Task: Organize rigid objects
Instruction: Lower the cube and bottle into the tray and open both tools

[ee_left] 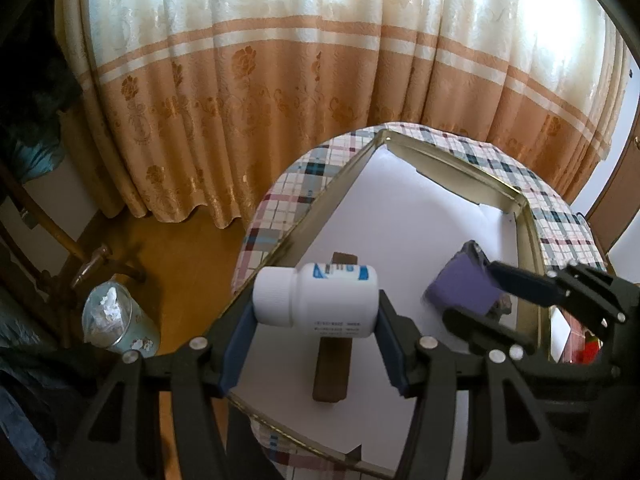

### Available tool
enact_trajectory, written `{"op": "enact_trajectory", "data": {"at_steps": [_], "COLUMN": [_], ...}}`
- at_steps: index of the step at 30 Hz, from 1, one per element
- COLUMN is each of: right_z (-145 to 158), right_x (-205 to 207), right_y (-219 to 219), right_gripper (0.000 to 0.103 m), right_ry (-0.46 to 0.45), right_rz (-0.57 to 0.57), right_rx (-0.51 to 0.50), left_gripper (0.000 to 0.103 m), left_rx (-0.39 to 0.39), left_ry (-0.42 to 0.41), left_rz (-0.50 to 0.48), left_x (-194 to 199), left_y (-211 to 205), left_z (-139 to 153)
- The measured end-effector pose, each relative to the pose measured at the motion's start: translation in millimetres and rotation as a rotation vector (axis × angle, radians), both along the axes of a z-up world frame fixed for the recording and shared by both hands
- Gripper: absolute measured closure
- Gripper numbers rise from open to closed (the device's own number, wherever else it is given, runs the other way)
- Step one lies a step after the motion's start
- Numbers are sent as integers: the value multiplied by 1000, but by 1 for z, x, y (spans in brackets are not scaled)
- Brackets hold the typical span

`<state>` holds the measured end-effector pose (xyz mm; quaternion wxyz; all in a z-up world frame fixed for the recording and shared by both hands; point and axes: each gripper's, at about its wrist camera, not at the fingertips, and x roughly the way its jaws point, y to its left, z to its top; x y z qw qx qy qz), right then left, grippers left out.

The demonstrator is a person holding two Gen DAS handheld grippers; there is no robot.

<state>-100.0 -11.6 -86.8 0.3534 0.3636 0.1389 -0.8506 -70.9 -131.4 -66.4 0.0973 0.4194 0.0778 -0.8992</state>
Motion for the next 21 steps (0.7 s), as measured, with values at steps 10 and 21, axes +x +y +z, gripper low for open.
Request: {"op": "enact_trajectory", "data": {"at_steps": [10,21], "right_z": [1,14], "right_x": [7,20], "right_y": [26,51], "right_gripper": [28,26], "right_ry": [-23,-16], "right_rz": [-65,-111], "right_rx": [-52,-91], "left_gripper": [16,1], "left_rx": [2,-19], "left_ry": [-11,15], "left_rz": [11,27], "left_x": [2,9], "left_y": [7,15], "left_z": [-3,9]}}
